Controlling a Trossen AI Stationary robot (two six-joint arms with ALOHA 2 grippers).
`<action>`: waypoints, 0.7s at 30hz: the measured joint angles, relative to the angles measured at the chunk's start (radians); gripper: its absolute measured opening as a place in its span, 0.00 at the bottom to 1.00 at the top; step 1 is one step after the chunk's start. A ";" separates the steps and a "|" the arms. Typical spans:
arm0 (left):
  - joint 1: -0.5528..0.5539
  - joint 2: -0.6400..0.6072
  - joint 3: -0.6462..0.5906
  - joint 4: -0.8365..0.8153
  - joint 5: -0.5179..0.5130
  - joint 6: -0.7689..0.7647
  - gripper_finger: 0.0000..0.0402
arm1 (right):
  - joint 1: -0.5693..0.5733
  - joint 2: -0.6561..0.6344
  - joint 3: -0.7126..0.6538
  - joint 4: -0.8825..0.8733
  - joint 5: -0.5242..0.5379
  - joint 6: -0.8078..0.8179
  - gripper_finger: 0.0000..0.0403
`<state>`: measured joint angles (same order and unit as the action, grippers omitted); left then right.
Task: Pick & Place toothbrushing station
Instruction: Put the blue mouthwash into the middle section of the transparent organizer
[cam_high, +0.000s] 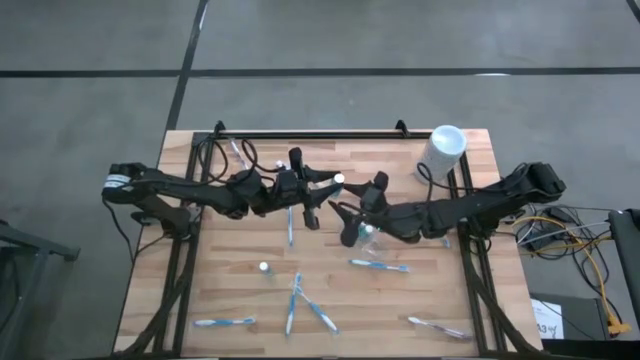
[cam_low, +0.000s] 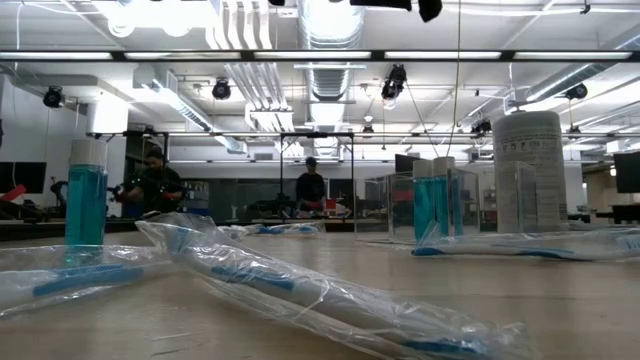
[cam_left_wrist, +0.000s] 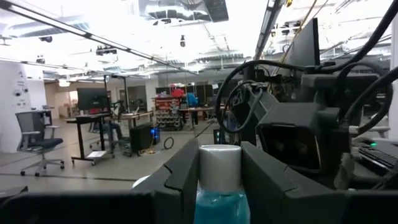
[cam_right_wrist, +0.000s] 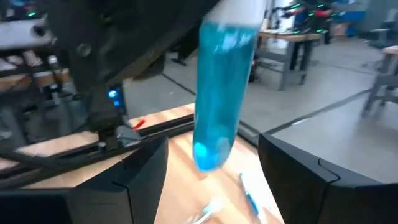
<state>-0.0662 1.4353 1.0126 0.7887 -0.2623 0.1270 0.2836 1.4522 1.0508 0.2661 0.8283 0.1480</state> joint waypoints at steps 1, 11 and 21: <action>0.000 0.000 0.000 0.002 0.000 0.000 0.26 | 0.000 0.008 0.012 -0.001 0.020 -0.004 0.60; 0.000 0.000 0.000 0.006 0.001 -0.004 0.26 | 0.000 0.058 0.103 -0.130 0.099 -0.015 0.60; 0.001 0.000 0.000 0.009 0.000 -0.014 0.26 | 0.000 0.048 0.110 -0.145 0.133 0.028 0.46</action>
<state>-0.0654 1.4353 1.0122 0.7978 -0.2619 0.1129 0.2837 1.5002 1.1610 0.1215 0.9615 0.1761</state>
